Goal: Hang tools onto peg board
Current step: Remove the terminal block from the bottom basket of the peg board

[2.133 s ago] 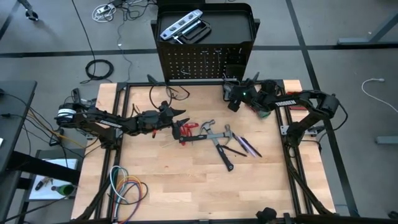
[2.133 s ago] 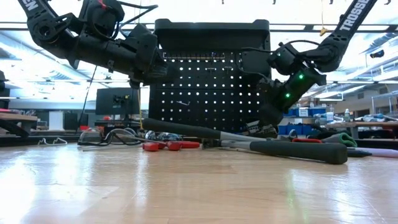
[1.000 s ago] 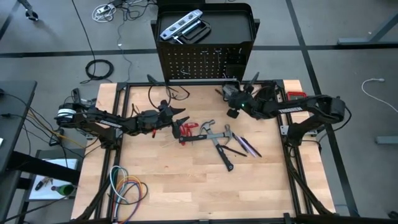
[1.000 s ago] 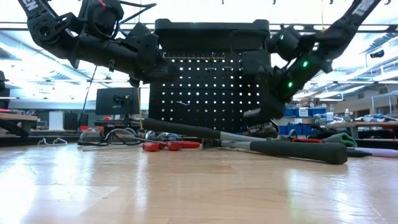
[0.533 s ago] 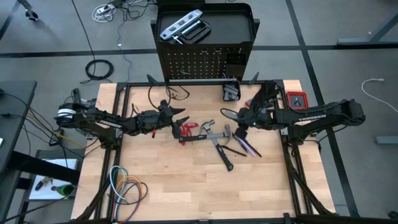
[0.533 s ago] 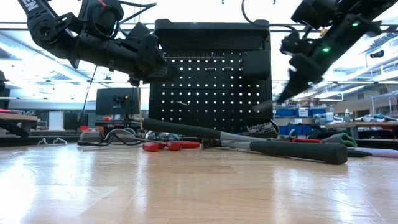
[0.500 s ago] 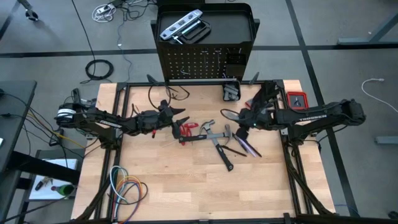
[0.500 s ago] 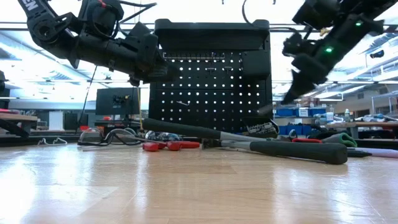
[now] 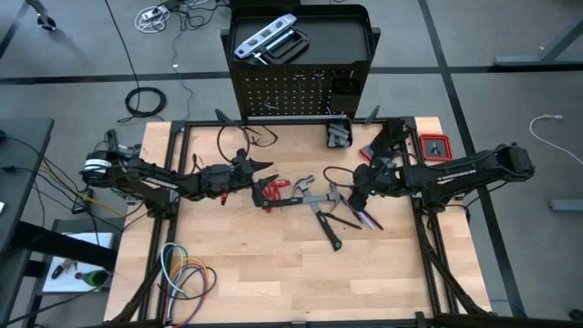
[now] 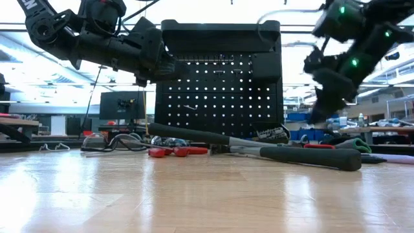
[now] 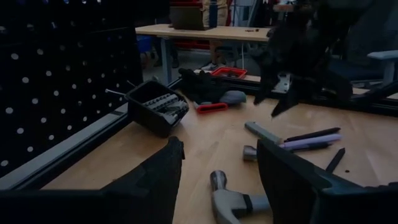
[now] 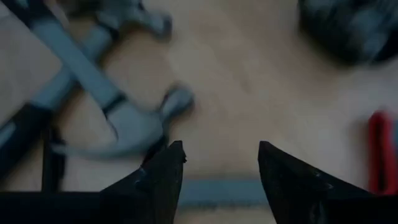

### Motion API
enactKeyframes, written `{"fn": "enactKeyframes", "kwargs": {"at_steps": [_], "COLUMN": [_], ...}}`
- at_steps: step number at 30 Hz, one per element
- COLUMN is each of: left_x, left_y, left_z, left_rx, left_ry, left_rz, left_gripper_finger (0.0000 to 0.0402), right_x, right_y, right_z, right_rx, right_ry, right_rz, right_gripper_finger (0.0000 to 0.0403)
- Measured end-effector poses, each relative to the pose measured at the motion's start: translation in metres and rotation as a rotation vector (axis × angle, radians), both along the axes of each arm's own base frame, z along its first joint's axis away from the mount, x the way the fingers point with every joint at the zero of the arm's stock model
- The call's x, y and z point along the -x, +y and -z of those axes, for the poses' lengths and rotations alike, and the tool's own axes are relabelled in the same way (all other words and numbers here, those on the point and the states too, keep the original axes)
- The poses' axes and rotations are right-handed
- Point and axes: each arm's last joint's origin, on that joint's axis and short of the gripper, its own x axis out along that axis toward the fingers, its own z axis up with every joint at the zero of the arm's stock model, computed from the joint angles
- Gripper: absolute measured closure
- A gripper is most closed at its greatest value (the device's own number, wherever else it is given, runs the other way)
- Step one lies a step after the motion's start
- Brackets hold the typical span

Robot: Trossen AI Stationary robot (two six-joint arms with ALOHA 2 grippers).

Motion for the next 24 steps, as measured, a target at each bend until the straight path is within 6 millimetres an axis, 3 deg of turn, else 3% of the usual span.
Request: {"fn": "enactKeyframes", "kwargs": {"at_steps": [6,11,17,24], "left_x": [0.0,0.0,0.0,0.0], "left_y": [0.0,0.0,0.0,0.001], "left_z": [-0.001,-0.001,-0.001,-0.001], "left_rx": [-0.006,-0.024,-0.03,-0.056], "left_ry": [-0.009,-0.005,-0.001,0.009], "left_rz": [0.0,0.002,0.0,-0.03], "left_gripper_finger": [0.0195,0.0195,0.0195,0.0195], "right_x": [-0.012,-0.023,-0.023,-0.027], "right_y": [-0.018,-0.046,-0.082,-0.103], "right_z": [-0.014,-0.01,-0.003,0.012], "right_rx": [0.315,0.434,0.47,0.511], "right_ry": [-0.026,0.044,0.109,0.199], "right_rz": [0.009,-0.024,-0.024,-0.088], "right_gripper_finger": [0.018,0.0181,0.0179,0.018]}}
